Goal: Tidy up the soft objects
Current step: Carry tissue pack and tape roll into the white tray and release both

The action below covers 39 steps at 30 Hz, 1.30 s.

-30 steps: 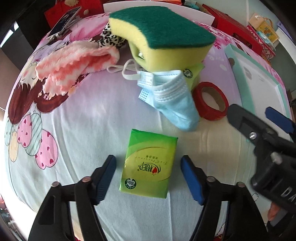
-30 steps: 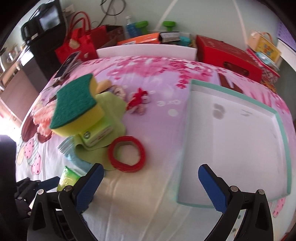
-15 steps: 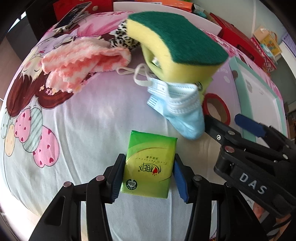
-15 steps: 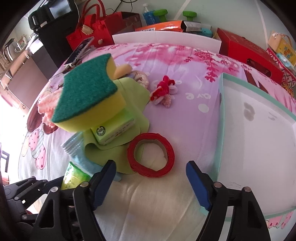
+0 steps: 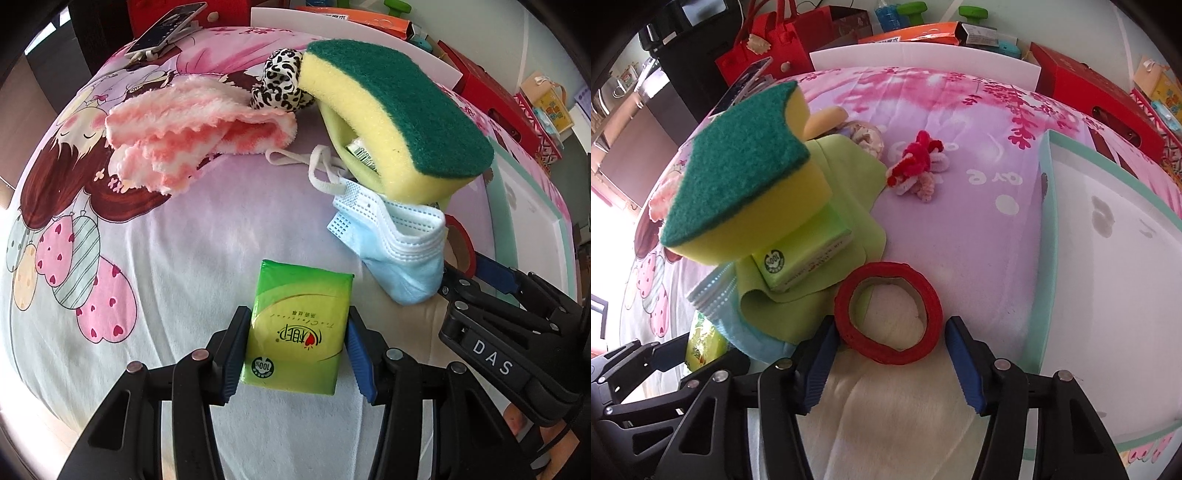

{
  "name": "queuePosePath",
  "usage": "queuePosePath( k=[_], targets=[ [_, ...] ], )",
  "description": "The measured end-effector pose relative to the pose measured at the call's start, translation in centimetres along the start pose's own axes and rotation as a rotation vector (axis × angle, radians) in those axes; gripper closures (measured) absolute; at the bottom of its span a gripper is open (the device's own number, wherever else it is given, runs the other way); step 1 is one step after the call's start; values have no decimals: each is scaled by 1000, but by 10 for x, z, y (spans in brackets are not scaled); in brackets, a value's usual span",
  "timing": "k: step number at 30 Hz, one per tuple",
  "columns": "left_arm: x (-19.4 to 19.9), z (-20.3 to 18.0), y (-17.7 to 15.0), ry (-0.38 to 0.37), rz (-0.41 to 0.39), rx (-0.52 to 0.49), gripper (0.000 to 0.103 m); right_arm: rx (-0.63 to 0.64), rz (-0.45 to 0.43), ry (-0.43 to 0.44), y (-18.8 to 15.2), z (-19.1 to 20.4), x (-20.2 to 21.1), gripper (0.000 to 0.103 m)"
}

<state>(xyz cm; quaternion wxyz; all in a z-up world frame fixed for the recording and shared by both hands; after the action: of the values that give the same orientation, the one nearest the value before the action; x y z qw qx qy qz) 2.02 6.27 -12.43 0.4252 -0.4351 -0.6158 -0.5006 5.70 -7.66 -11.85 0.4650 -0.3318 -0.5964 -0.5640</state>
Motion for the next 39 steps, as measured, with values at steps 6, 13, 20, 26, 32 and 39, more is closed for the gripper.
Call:
queuePosePath(
  k=[6,13,20,26,32,39],
  targets=[
    [1,0,-1,1,-4,5,51,-3,-6,13,0,3,1,46],
    [13,-3,-1,20,-25,14,51,-22,-19,27,3,-2,8,46],
    [60,-3,18,44,-129,8,51,-63,-88,36,4,-10,36,46],
    [114,-44,54,13,-261,-56,51,-88,-208,-34,20,-24,84,46],
    [123,-111,76,-46,-295,-174,51,-161,-229,-119,36,-63,106,46],
    [98,-185,84,-124,-251,-276,51,-323,-230,-243,16,-140,110,46]
  ],
)
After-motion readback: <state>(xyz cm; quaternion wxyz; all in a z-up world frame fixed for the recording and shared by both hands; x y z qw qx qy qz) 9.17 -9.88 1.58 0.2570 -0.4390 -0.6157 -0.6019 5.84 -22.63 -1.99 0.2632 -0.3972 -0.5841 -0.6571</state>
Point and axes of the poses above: each gripper's, at about its wrist camera, not at the fingertips, and x roughly against the way its jaws point, z to its left, y to its top, the point moved 8 cm from there along -x, roughly the way its jaws point
